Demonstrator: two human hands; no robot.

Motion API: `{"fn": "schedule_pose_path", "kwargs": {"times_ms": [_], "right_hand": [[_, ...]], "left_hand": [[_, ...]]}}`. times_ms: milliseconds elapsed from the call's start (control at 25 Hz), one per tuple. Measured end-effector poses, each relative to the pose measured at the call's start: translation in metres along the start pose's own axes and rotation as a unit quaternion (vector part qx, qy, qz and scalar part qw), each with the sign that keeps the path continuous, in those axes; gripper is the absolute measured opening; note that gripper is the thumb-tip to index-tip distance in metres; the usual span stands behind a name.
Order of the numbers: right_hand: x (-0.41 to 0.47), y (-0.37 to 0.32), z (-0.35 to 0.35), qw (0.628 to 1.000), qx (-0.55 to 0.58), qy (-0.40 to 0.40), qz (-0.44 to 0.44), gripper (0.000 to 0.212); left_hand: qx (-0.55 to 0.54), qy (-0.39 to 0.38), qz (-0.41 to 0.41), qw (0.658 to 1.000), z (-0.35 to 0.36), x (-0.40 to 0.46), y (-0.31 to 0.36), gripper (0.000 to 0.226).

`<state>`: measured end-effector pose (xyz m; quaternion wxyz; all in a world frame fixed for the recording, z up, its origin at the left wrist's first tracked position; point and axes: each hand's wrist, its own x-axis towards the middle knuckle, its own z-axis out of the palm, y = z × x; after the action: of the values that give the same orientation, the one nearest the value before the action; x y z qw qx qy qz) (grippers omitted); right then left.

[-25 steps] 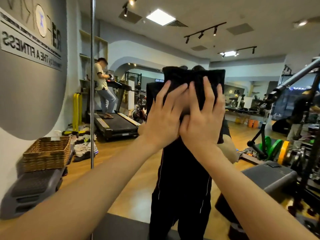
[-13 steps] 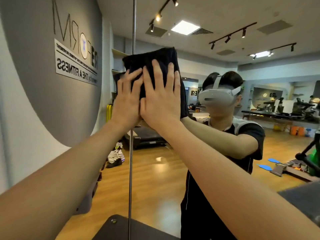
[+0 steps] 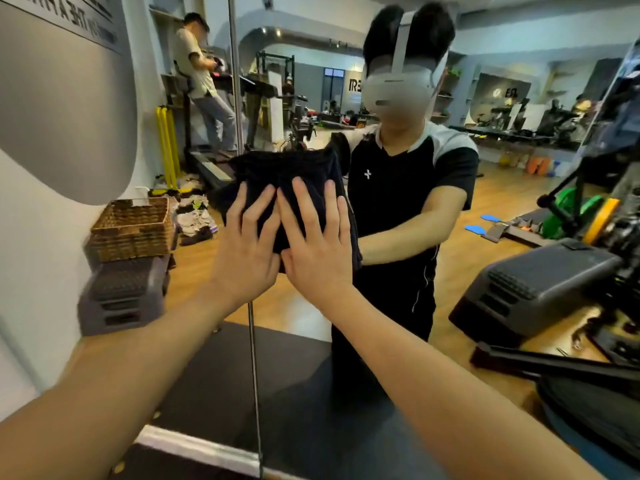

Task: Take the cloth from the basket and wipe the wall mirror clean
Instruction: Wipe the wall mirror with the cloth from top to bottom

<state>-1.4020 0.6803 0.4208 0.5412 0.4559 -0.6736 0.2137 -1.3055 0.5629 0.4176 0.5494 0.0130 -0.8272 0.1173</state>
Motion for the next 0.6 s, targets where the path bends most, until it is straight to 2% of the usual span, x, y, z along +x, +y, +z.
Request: {"fn": "schedule_pose_path", "kwargs": {"times_ms": [80,200,320,400,480,600], "right_hand": [[-0.048,0.011,0.000,1.000,-0.012,-0.009,-0.006,0.065],[-0.101,0.045,-0.013,0.999,-0.026,-0.027,-0.026,0.059],[-0.139,0.095,-0.043,0.997,-0.014,-0.064,-0.028,0.054],[-0.163,0.133,-0.067,0.996,-0.022,-0.083,-0.011,0.054],[-0.179,0.174,-0.091,0.994,-0.054,-0.092,-0.003,0.062],[-0.166,0.220,-0.118,0.993,-0.087,-0.078,0.005,0.072]], "left_hand": [[0.009,-0.020,0.024,0.999,0.013,-0.025,0.033,0.067],[0.022,-0.037,0.012,0.999,0.046,-0.054,0.089,0.067],[0.004,-0.154,-0.046,0.987,0.085,-0.069,0.152,0.066],[-0.028,-0.218,-0.041,0.975,0.105,-0.067,0.199,0.065],[-0.059,-0.186,-0.029,0.980,0.112,-0.047,0.242,0.070],[-0.103,-0.065,-0.039,0.992,0.106,0.009,0.276,0.072]]}}
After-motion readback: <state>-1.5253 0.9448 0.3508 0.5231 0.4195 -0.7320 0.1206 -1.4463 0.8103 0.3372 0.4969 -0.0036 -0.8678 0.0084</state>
